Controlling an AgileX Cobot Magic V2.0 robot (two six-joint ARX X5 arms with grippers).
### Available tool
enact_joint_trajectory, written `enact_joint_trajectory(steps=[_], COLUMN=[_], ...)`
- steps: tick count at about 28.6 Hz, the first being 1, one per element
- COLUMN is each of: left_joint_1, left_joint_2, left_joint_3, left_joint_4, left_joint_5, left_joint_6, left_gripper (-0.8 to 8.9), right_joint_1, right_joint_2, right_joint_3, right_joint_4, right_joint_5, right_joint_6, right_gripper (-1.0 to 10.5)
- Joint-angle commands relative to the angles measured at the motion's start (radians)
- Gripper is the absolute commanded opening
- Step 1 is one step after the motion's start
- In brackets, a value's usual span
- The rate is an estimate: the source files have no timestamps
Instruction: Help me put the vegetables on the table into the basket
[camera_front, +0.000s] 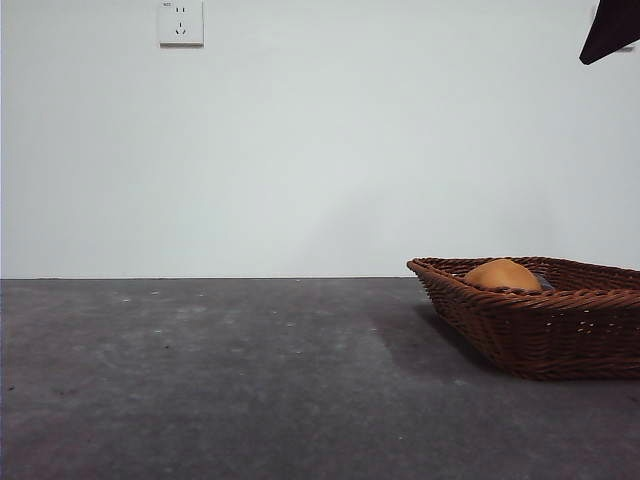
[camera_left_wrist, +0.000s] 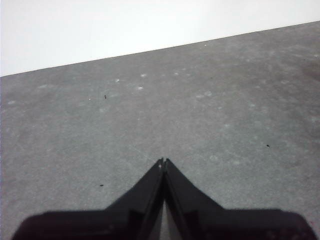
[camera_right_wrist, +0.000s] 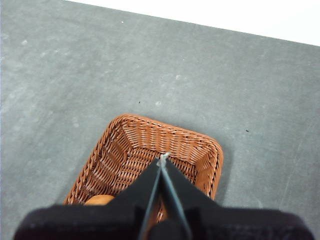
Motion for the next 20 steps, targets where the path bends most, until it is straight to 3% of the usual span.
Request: enact_joint_trajectory(steps=[1,6,10,16,20], left_joint_1=[0.003,0.003,0.003,0.003,0.003], left_joint_2=[0.007,0.022,0.026,0.026,0.026], left_joint_3=[-0.010,-0.010,-0.010,-0.010,-0.010], left_joint_4=[0.006,0.006,0.006,0.006,0.006], left_joint_5=[-0.001,-0.001,-0.001,-0.001,-0.001], left_joint_6=[-0.010,-0.010,-0.010,-0.010,-0.009], left_gripper=[-0.04,-0.04,-0.04,-0.04,-0.04], right_joint_1=[0.000,0.013,0.020,0.019,0.020], right_joint_2=[-0.002,-0.166,-0.417,-0.663,-0.784], right_joint_3=[-0.002,-0.002,-0.006,-0.079,-0.206], right_joint_4=[0.002,-0.019,-0.092,-0.091,-0.034], right_joint_5=[0.015,0.128,0.131,0.139,0.227], right_joint_6=[-0.004,-0.002,0.149,0.131,0.132], right_gripper=[0.0,0.0,0.0,0.0,0.0])
